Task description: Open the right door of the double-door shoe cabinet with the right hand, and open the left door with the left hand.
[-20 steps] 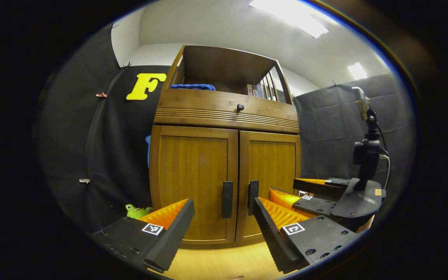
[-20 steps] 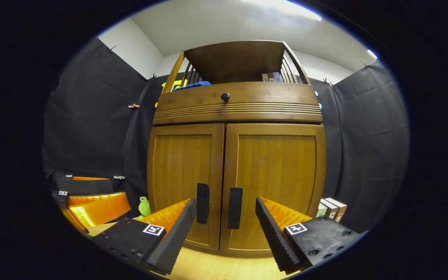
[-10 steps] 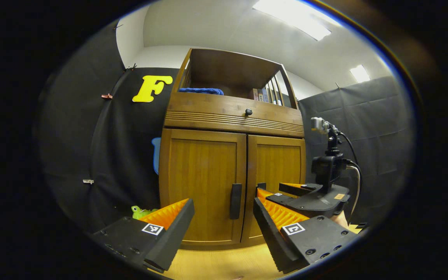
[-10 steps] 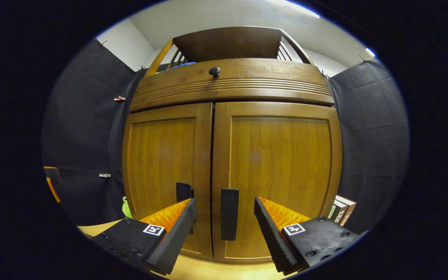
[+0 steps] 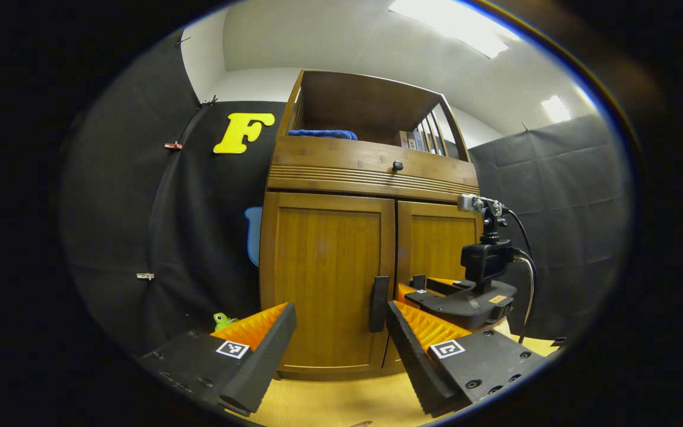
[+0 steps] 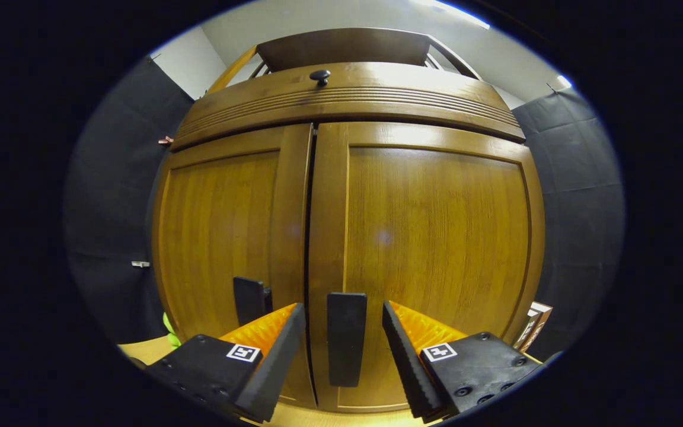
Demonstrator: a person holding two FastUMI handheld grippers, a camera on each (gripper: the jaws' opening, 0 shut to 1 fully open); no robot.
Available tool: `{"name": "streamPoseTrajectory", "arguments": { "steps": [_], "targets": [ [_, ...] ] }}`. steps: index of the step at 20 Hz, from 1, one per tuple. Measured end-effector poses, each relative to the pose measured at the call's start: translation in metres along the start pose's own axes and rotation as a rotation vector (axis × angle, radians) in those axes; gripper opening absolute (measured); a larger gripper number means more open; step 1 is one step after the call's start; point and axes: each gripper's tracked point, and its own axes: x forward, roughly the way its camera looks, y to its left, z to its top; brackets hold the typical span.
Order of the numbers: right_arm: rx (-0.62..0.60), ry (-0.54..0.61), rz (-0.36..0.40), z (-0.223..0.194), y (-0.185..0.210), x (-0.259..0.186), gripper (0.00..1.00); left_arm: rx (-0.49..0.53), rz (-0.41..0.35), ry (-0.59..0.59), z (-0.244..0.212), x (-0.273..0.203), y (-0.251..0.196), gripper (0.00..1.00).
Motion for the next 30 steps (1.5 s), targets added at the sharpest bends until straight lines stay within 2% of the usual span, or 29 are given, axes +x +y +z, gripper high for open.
{"name": "streamPoseTrajectory", "arguments": {
  "steps": [3, 6, 9, 10, 11, 12, 15, 20, 23, 25, 27, 28, 29, 30],
  "targets": [
    [0.012, 0.032, 0.011, -0.013, 0.002, 0.007, 0.72, 0.001, 0.008, 0.005, -0.002, 0.003, 0.003, 0.95],
    [-0.009, 0.015, 0.016, -0.010, 0.003, 0.009, 0.37, 0.003, 0.018, 0.018, -0.005, 0.004, 0.005, 0.95],
    [-0.008, 0.028, 0.033, -0.011, 0.004, 0.003, 0.24, 0.007, 0.024, 0.024, -0.006, 0.001, 0.004, 0.95],
    [-0.010, 0.032, 0.040, -0.010, 0.004, 0.002, 0.24, 0.008, 0.024, 0.026, -0.005, 0.000, 0.003, 0.95],
    [-0.011, 0.029, 0.046, -0.008, 0.005, -0.001, 0.29, 0.008, 0.022, 0.026, -0.005, -0.002, 0.003, 0.93],
    [-0.009, 0.031, 0.053, -0.007, 0.005, -0.004, 0.25, 0.008, 0.022, 0.026, -0.004, -0.003, 0.002, 0.95],
    [0.003, 0.030, 0.078, 0.000, 0.005, -0.019, 0.24, 0.007, 0.016, 0.039, -0.007, -0.006, -0.004, 0.95],
    [0.008, 0.029, 0.112, 0.001, -0.012, -0.077, 0.25, 0.012, 0.003, 0.063, -0.009, -0.008, -0.014, 0.95],
    [0.009, 0.028, 0.133, 0.005, -0.024, -0.107, 0.24, 0.013, -0.024, 0.059, -0.008, -0.008, -0.040, 0.95],
    [0.005, 0.031, 0.142, 0.008, -0.035, -0.125, 0.29, 0.010, -0.043, 0.057, -0.008, -0.007, -0.054, 0.95],
    [-0.005, 0.034, 0.148, 0.011, -0.046, -0.142, 0.29, 0.008, -0.060, 0.059, -0.008, -0.005, -0.065, 0.95],
    [-0.011, 0.036, 0.148, 0.012, -0.052, -0.150, 0.24, 0.006, -0.068, 0.060, -0.009, -0.003, -0.071, 0.95],
    [-0.017, 0.041, 0.149, 0.012, -0.058, -0.157, 0.29, 0.002, -0.078, 0.062, -0.010, -0.002, -0.079, 0.95],
    [-0.023, 0.044, 0.146, 0.013, -0.065, -0.164, 0.24, -0.002, -0.090, 0.061, -0.009, 0.001, -0.085, 0.95]
  ]
}}
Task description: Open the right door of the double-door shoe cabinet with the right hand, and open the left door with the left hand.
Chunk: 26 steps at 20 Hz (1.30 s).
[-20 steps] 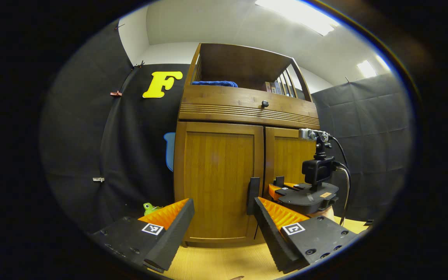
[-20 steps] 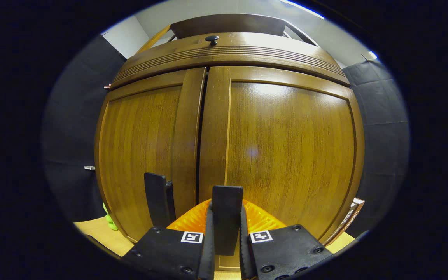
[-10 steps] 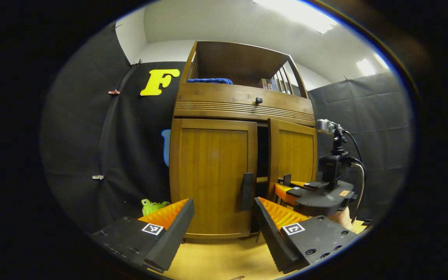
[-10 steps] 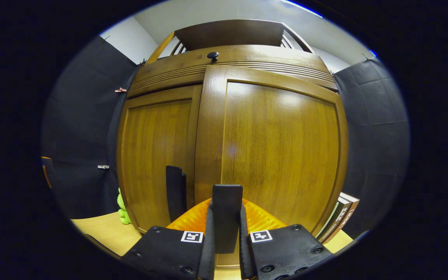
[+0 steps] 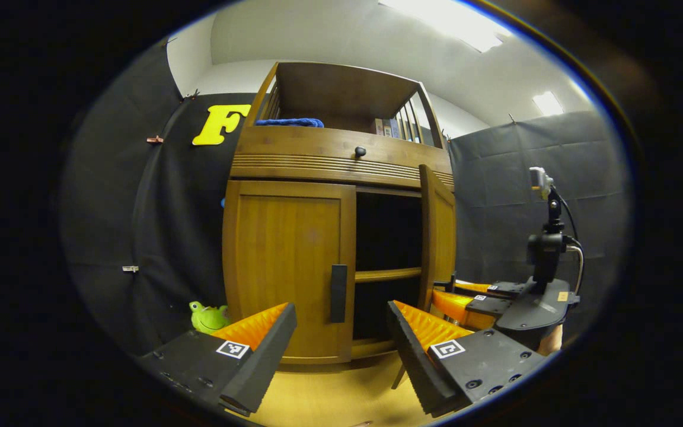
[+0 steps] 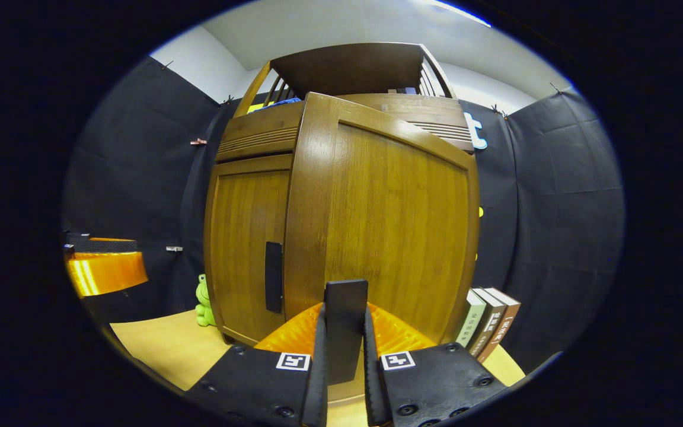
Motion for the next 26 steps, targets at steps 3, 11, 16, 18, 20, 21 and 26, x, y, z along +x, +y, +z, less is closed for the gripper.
{"name": "streamPoseTrajectory", "arguments": {
  "steps": [3, 11, 16, 18, 20, 21, 26],
  "targets": [
    [-0.022, 0.002, -0.025, 0.001, -0.020, -0.022, 0.24, -0.004, -0.026, -0.004, 0.000, 0.008, -0.019, 0.95],
    [-0.037, 0.005, -0.131, 0.002, -0.078, -0.065, 0.28, 0.015, -0.059, 0.024, -0.012, 0.027, -0.057, 0.95],
    [-0.010, 0.013, -0.192, 0.003, -0.114, -0.084, 0.15, 0.025, -0.061, 0.015, -0.011, 0.032, -0.067, 0.95],
    [-0.014, 0.008, -0.214, 0.005, -0.125, -0.092, 0.20, 0.034, -0.050, 0.006, -0.008, 0.036, -0.068, 0.93],
    [-0.021, 0.010, -0.230, 0.006, -0.136, -0.097, 0.11, 0.040, -0.031, 0.002, -0.008, 0.040, -0.064, 0.93],
    [-0.019, 0.010, -0.232, 0.007, -0.140, -0.099, 0.05, 0.041, -0.019, 0.002, -0.008, 0.041, -0.061, 0.93],
    [-0.013, 0.022, -0.229, 0.006, -0.148, -0.108, 0.15, 0.039, 0.007, -0.007, -0.004, 0.045, -0.058, 0.95]
  ]
}}
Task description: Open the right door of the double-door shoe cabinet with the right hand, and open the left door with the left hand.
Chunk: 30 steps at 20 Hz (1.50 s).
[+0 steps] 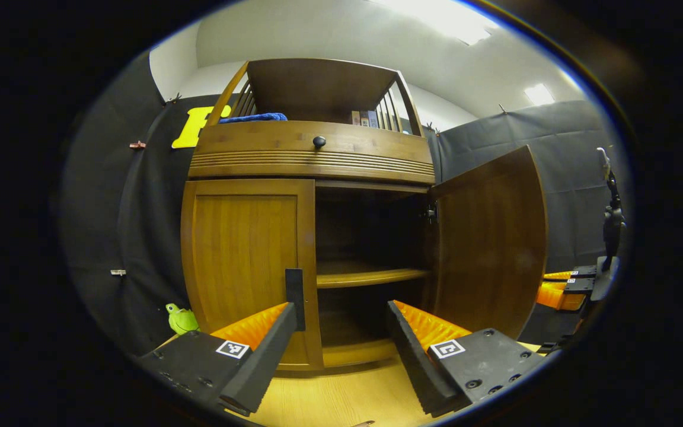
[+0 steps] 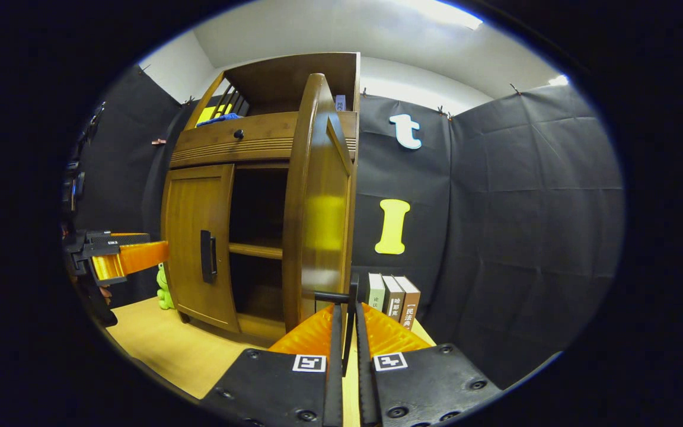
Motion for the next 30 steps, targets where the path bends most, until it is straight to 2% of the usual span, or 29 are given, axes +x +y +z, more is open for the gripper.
{"name": "streamPoseTrajectory", "arguments": {
  "steps": [4, 5, 6, 7, 8, 11, 13, 14, 15, 19, 20, 21, 30],
  "targets": [
    [-0.007, -0.010, -0.050, 0.003, -0.014, -0.014, 0.15, 0.000, 0.007, 0.002, -0.003, 0.007, 0.003, 0.93],
    [-0.011, -0.019, -0.068, 0.006, -0.020, -0.018, 0.05, 0.002, 0.009, 0.007, -0.005, 0.009, 0.005, 0.95],
    [-0.014, -0.029, -0.088, 0.009, -0.022, -0.023, 0.13, 0.004, 0.012, 0.011, -0.006, 0.011, 0.008, 0.93],
    [-0.019, -0.039, -0.114, 0.014, -0.027, -0.029, 0.09, 0.006, 0.015, 0.013, -0.008, 0.013, 0.010, 0.93],
    [-0.023, -0.054, -0.141, 0.021, -0.033, -0.034, 0.09, 0.008, 0.017, 0.014, -0.009, 0.015, 0.012, 0.93],
    [0.027, -0.087, -0.113, 0.030, -0.031, -0.045, 0.07, 0.017, 0.019, 0.015, -0.012, 0.025, 0.017, 0.95],
    [0.036, -0.113, -0.095, 0.037, -0.026, -0.053, 0.12, 0.019, 0.021, 0.015, -0.016, 0.035, 0.021, 0.93],
    [0.040, -0.126, -0.077, 0.040, -0.019, -0.059, 0.12, 0.020, 0.024, 0.012, -0.016, 0.041, 0.024, 0.95],
    [0.050, -0.134, -0.040, 0.041, -0.006, -0.064, 0.08, 0.020, 0.030, 0.014, -0.020, 0.047, 0.028, 0.93],
    [0.055, -0.184, 0.075, 0.062, 0.042, -0.056, 0.81, 0.021, 0.062, 0.036, -0.035, 0.078, 0.045, 0.95],
    [0.051, -0.189, 0.091, 0.064, 0.047, -0.053, 0.83, 0.018, 0.073, 0.041, -0.038, 0.086, 0.049, 0.93],
    [0.047, -0.191, 0.103, 0.064, 0.052, -0.047, 0.95, 0.018, 0.083, 0.048, -0.044, 0.093, 0.054, 0.93],
    [0.060, -0.150, 0.187, 0.048, 0.078, -0.004, 0.96, -0.001, 0.143, 0.029, -0.059, 0.145, 0.081, 0.95]
  ]
}}
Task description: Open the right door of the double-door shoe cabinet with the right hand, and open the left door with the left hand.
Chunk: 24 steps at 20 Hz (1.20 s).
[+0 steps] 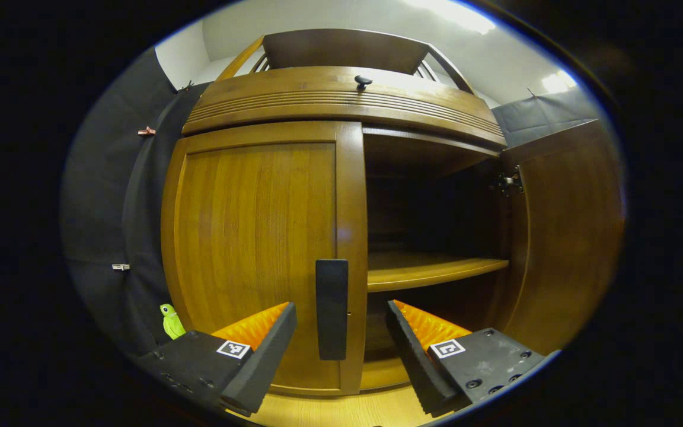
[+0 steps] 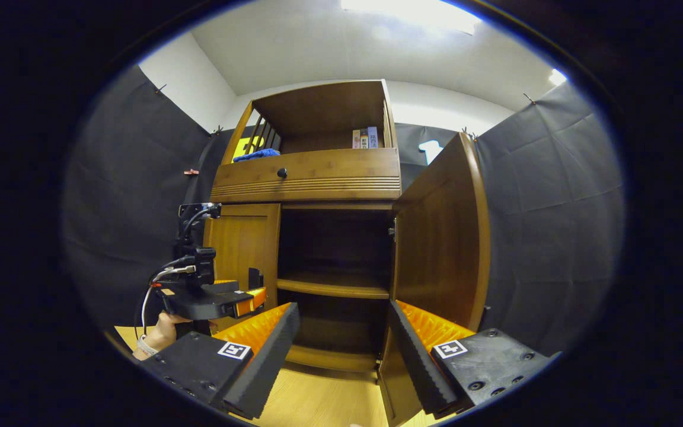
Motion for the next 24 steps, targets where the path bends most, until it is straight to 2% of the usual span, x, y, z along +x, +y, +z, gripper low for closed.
{"name": "streamPoseTrajectory", "arguments": {
  "steps": [4, 6, 11, 12, 16, 17, 19, 20, 24],
  "targets": [
    [0.003, 0.001, 0.021, -0.004, 0.006, 0.013, 0.96, -0.011, 0.021, -0.016, 0.005, 0.014, 0.010, 0.92],
    [0.005, 0.001, 0.029, -0.005, 0.008, 0.018, 0.96, -0.009, 0.022, -0.015, 0.005, 0.020, 0.012, 0.86],
    [0.000, 0.005, 0.025, -0.005, 0.006, 0.019, 0.96, -0.003, 0.019, 0.010, -0.003, 0.033, 0.011, 0.63],
    [-0.003, 0.005, 0.022, -0.005, 0.004, 0.018, 0.96, -0.005, 0.015, 0.007, -0.002, 0.035, 0.010, 0.63],
    [-0.014, 0.004, 0.009, -0.004, -0.002, 0.014, 0.96, -0.024, 0.004, 0.007, -0.003, 0.040, 0.003, 0.47],
    [-0.014, 0.005, 0.006, -0.004, -0.004, 0.014, 0.96, -0.016, 0.010, 0.006, -0.003, 0.040, 0.003, 0.41],
    [-0.012, 0.008, -0.001, -0.005, -0.006, 0.015, 0.96, 0.003, 0.019, 0.006, -0.003, 0.041, 0.004, 0.36],
    [-0.010, 0.010, -0.003, -0.005, -0.006, 0.014, 0.96, 0.000, 0.018, 0.007, -0.003, 0.040, 0.004, 0.37],
    [-0.003, 0.018, -0.003, -0.005, -0.004, 0.013, 0.96, -0.035, -0.002, 0.031, -0.004, 0.037, 0.004, 0.32]
  ]
}}
